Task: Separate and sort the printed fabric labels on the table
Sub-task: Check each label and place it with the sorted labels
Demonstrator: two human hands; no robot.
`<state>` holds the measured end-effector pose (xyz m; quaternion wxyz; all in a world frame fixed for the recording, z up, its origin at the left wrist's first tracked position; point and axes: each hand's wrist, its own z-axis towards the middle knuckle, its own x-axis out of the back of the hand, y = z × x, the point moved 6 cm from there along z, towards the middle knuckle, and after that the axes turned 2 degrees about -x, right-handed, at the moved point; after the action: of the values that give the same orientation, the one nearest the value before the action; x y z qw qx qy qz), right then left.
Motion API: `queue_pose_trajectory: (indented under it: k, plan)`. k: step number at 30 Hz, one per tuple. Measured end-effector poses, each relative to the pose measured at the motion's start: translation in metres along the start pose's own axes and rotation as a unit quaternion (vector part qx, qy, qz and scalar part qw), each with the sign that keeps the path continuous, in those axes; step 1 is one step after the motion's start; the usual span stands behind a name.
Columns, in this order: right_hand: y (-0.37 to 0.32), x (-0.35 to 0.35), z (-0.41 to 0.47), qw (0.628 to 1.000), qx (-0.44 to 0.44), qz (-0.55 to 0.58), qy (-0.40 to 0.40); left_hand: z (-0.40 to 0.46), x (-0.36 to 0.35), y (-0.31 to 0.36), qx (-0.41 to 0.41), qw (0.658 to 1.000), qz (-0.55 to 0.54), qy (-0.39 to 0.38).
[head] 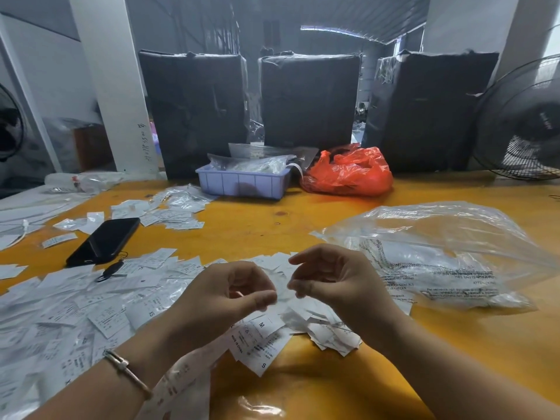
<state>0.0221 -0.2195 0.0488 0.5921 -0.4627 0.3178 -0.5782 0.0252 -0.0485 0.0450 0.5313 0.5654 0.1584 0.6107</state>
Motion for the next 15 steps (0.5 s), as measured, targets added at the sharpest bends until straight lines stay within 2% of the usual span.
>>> queue_pose_trajectory:
  k: [4, 8, 10, 13, 15]
  plan:
    - [-0.005, -0.007, -0.001, 0.999, 0.024, -0.011, -0.022, 0.000, -0.003, -0.001, 0.005, 0.999, -0.028, -0.017]
    - [-0.012, 0.028, 0.006, 0.994, 0.048, -0.059, 0.076, 0.001, 0.005, -0.006, 0.009, 0.999, -0.029, 0.014]
    - [-0.015, 0.044, 0.009, 0.979, 0.053, -0.169, 0.097, 0.000, 0.011, -0.007, 0.017, 0.999, -0.034, 0.038]
    - [-0.006, 0.045, 0.014, 0.935, -0.004, -0.355, 0.024, -0.001, 0.017, -0.009, 0.027, 0.996, -0.041, 0.071]
    - [0.001, 0.043, 0.013, 0.912, -0.055, -0.403, -0.051, -0.001, 0.019, -0.011, 0.033, 0.995, -0.046, 0.083]
